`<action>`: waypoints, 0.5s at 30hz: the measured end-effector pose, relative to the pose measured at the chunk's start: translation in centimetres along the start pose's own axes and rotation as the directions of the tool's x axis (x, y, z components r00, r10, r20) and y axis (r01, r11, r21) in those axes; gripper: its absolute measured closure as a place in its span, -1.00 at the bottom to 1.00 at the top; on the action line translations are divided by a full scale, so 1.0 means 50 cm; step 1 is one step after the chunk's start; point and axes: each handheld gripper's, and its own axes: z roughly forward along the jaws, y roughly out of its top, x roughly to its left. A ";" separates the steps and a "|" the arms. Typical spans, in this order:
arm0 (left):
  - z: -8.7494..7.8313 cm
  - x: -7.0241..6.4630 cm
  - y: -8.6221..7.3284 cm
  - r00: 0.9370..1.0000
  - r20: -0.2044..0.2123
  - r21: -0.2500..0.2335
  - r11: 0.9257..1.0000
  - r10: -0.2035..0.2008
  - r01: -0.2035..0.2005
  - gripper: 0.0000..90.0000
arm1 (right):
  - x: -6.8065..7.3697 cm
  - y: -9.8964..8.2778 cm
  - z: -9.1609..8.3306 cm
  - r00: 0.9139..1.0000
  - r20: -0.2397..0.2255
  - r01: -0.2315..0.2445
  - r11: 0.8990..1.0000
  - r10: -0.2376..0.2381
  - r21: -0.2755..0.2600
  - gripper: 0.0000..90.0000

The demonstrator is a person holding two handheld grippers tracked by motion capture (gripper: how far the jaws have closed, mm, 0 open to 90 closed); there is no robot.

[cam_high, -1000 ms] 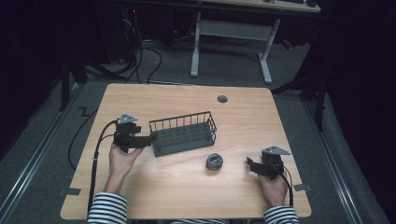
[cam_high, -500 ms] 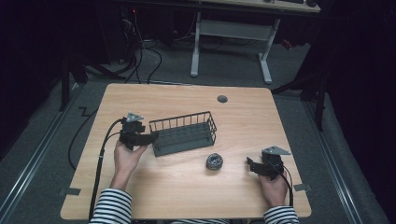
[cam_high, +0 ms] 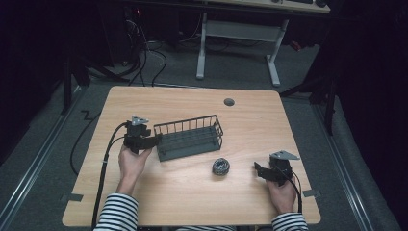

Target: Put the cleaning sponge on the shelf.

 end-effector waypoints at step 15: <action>-0.012 0.009 -0.005 1.000 -0.026 -0.009 1.000 -0.016 0.016 0.11 | 0.000 0.000 0.000 1.000 -0.001 0.002 1.000 -0.002 0.000 -0.37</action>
